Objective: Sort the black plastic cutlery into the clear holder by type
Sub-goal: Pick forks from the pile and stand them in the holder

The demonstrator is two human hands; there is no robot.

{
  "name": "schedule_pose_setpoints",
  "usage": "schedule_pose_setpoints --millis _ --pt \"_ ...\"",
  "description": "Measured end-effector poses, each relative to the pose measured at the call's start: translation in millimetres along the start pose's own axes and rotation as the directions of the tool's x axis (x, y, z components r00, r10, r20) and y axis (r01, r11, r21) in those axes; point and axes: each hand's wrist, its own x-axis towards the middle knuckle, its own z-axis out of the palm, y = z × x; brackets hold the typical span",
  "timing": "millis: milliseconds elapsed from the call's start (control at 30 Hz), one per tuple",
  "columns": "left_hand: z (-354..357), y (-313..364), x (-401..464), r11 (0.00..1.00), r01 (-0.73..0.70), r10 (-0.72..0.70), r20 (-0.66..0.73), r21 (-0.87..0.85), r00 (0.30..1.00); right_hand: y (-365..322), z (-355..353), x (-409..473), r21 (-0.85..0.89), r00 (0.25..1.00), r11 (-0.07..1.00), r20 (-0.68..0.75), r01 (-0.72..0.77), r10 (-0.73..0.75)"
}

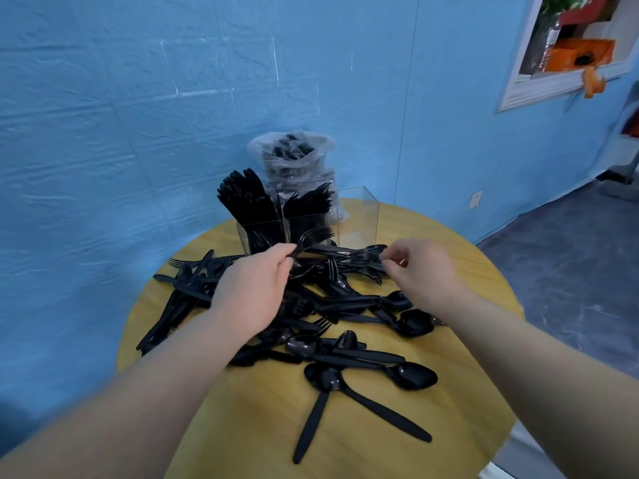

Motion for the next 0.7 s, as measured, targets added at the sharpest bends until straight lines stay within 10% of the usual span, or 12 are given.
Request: schedule_pose_setpoints --millis 700 --pt "4.7 -11.8 -9.8 0.999 0.017 -0.017 -0.007 0.037 1.0 -7.4 4.1 -20.7 0.065 1.0 0.998 0.003 0.006 -0.006"
